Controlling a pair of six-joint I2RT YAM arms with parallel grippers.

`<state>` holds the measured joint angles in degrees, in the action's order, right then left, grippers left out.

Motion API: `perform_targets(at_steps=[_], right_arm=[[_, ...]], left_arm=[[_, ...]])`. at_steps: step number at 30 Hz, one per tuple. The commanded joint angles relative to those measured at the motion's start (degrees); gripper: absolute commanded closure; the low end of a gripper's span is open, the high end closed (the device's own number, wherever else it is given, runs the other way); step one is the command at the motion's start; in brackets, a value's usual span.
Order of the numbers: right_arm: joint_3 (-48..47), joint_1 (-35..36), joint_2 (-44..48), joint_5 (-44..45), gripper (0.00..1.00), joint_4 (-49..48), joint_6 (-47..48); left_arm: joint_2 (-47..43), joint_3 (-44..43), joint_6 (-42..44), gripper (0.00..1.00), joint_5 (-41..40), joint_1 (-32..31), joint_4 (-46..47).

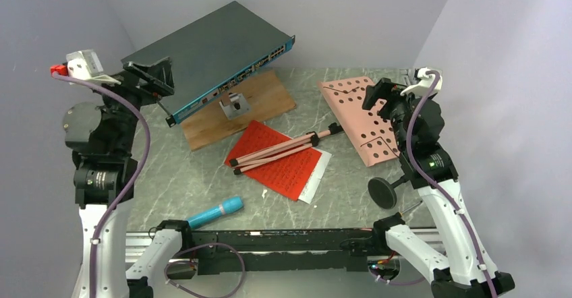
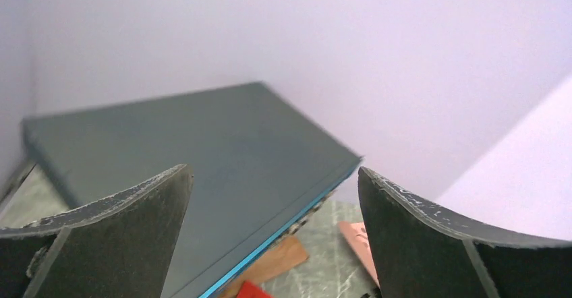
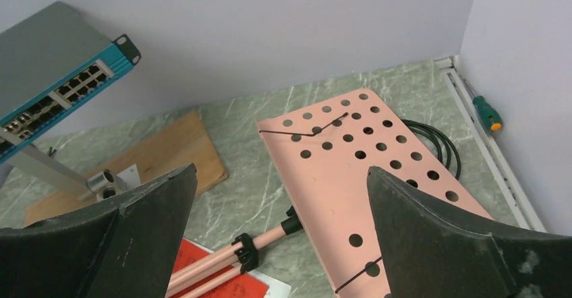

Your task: Set up the instrument practice props

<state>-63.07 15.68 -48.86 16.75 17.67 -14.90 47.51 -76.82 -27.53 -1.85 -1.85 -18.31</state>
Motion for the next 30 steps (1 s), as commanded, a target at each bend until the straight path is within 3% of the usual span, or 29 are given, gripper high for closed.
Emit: perform_targets(at_steps=[1,11,14,17,21,25,30], right_arm=[[-1.80,-0.13,-1.38,3.01,0.00,-0.22,-1.66],[-0.43,-0.17,-6.86,-4.74,0.00,0.39,-6.17],[1.41,-0.23,-8.38,-8.13,0.00,-0.52,-8.56],[3.42,-0.37,-10.88,-11.89,0.00,-2.04,-12.60],[5.87,-2.15,-15.61,-13.58,0.00,-2.18,-24.87],[6.37,-4.99,-21.07,-17.18,0.01,-1.00,-36.27],[6.80,-4.73,-26.50,-18.83,0.08,-3.36,-41.72]], left_arm=[[3.69,-2.83,3.17,0.01,14.88,-0.05,3.53],[14.98,-8.11,-0.12,0.01,47.06,-0.17,6.86],[17.67,-8.48,-1.22,0.01,51.56,-1.52,7.64],[19.77,-9.68,2.72,0.01,50.19,-8.02,4.98],[22.92,-12.22,15.11,0.01,41.39,-23.77,-3.62],[25.34,-11.87,19.03,0.01,35.74,-29.42,-8.14],[26.78,-12.11,23.87,0.01,28.19,-36.39,-13.98]])
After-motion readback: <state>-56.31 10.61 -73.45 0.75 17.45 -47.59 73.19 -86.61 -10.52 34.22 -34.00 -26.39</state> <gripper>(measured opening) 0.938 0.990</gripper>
